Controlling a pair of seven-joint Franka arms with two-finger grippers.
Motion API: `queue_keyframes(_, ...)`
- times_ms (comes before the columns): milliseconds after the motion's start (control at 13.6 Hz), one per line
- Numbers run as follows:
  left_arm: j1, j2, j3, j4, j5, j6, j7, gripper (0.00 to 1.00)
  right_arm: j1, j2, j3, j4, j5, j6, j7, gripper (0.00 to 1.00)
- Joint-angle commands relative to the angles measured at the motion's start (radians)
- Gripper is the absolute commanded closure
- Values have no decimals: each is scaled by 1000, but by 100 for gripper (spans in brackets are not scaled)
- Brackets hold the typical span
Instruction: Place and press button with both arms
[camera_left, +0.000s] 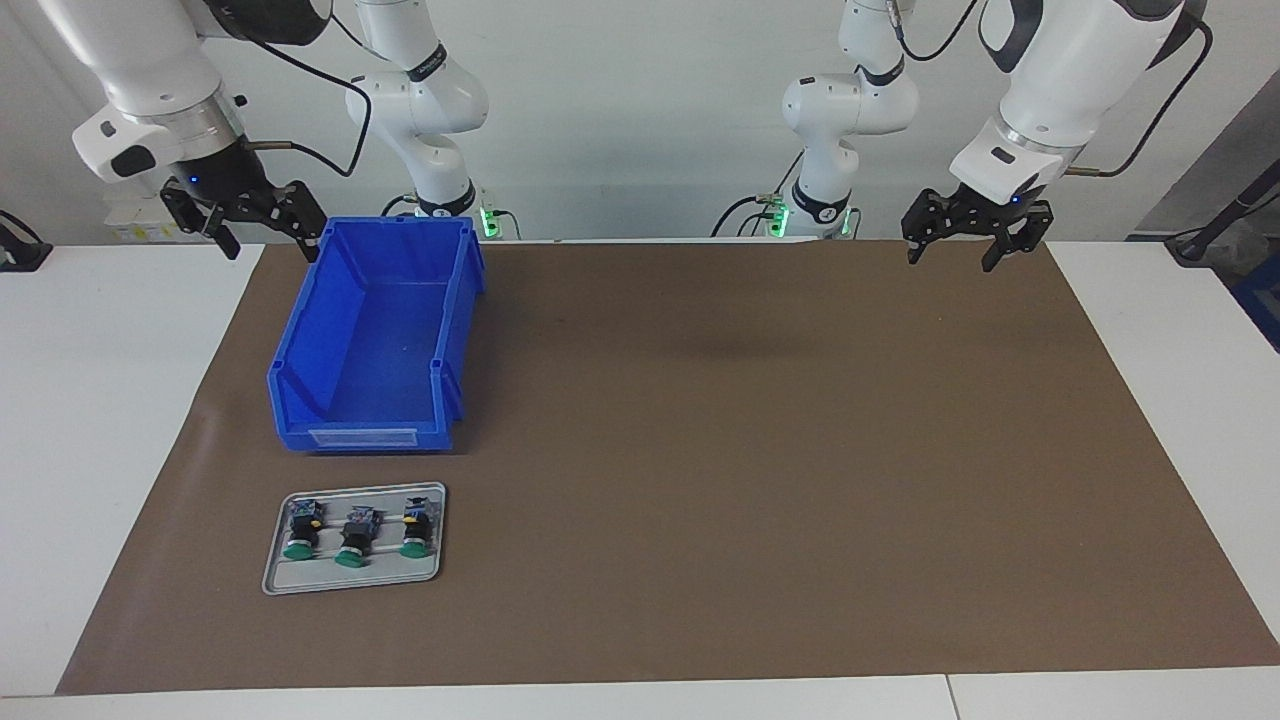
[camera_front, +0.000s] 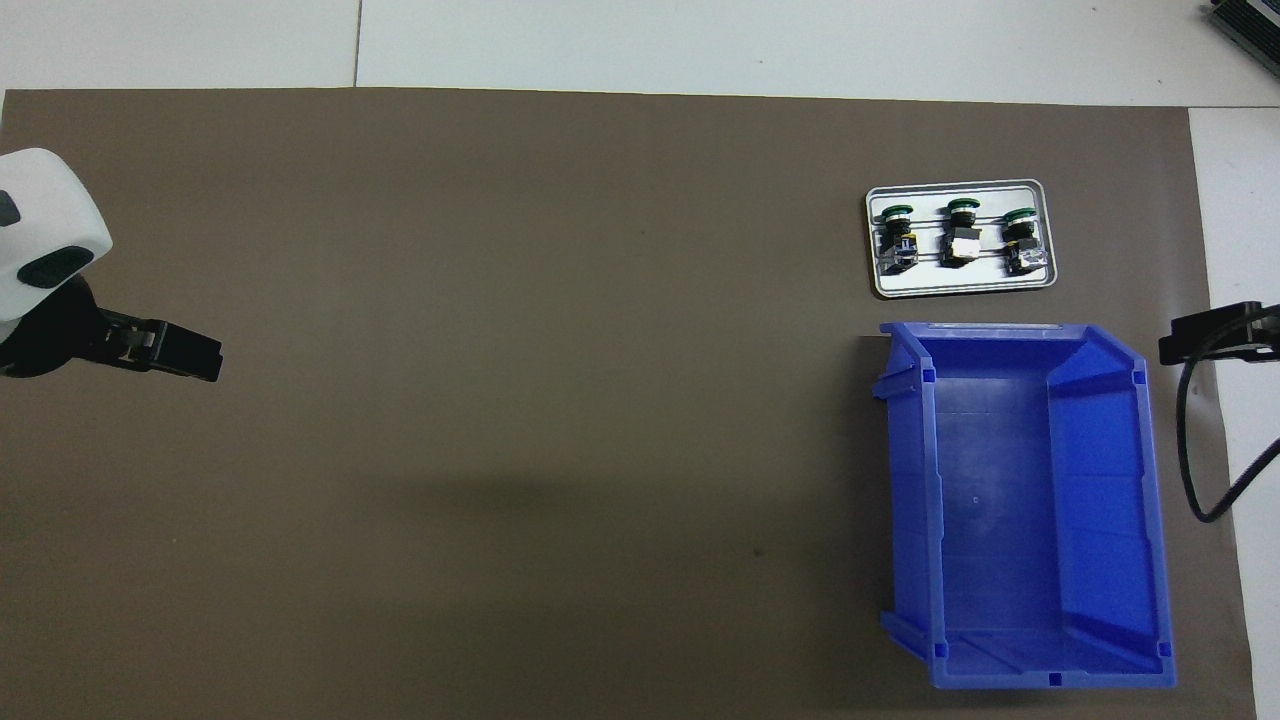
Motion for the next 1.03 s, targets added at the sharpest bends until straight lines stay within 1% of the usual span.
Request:
queue_keyframes(0, -4, -8, 5, 2, 0, 8, 15, 0, -9, 31, -6, -3, -15, 91, 21, 0)
queue_keyframes(147, 4, -11, 7, -1, 0, 8, 15, 0, -2, 100, -6, -16, 1, 204, 31, 0)
queue_keyframes(293, 10, -16, 11, -7, 0, 5, 13, 0, -8, 214, -6, 17, 39, 318, 30, 0)
queue_keyframes(367, 10, -16, 14, -8, 0, 5, 13, 0, -3, 284, -6, 46, 53, 371, 30, 0)
queue_keyframes(513, 10, -16, 14, -7, 0, 5, 13, 0, 4, 390, -5, 62, 59, 491, 30, 0)
queue_keyframes(587, 10, -16, 14, -7, 0, 5, 13, 0, 7, 426, -5, 62, 71, 548, 30, 0)
queue_keyframes(733, 10, -16, 14, -7, 0, 5, 13, 0, 16, 479, -5, 57, 110, 606, 30, 0)
queue_keyframes(953, 10, -16, 14, -7, 0, 5, 13, 0, 41, 544, -5, -9, 111, 753, 22, 0)
